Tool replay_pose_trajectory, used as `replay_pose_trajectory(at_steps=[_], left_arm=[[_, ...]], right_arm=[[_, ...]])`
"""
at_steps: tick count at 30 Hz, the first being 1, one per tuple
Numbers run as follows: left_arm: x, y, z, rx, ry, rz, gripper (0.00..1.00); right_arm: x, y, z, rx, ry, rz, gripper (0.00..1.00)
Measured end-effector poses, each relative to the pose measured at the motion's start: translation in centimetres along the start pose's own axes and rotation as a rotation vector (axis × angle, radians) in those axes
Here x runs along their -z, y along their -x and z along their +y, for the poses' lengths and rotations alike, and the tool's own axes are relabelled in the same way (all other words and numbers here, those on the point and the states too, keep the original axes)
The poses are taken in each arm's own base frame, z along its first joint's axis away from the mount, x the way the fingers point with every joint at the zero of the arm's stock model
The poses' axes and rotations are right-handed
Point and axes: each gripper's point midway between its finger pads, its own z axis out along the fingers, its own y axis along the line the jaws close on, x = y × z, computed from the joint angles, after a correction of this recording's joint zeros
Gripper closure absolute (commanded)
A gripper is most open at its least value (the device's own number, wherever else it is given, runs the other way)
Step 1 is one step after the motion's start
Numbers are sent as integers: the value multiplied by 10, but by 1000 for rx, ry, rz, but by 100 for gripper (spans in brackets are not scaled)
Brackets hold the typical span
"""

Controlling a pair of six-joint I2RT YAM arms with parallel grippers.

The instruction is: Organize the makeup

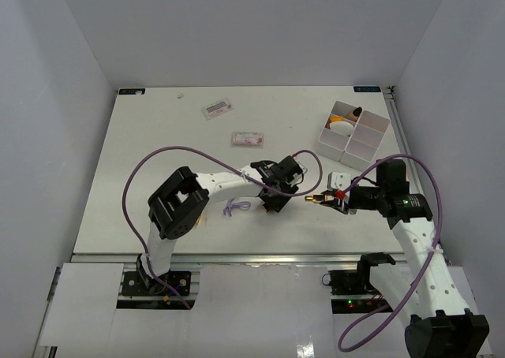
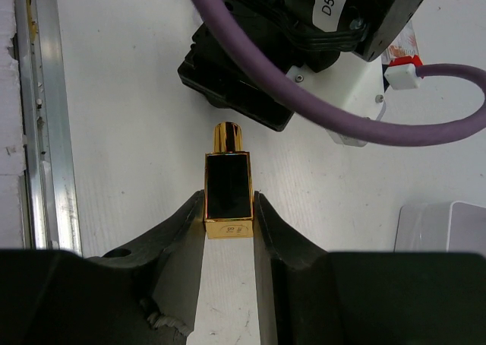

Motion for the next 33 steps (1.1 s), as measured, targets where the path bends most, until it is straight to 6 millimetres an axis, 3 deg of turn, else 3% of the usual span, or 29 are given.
replay_pose_trajectory(at_steps=[7, 17, 33], left_arm=[[8, -6, 6, 11, 22, -35, 27], [51, -24, 13, 139, -27, -241, 32], [32, -14, -7, 206, -138, -386, 49]], right_arm=[[1, 3, 1, 1, -1, -15, 92], [1, 4, 1, -1, 0, -26, 92], [1, 3, 1, 1, 1, -28, 92]])
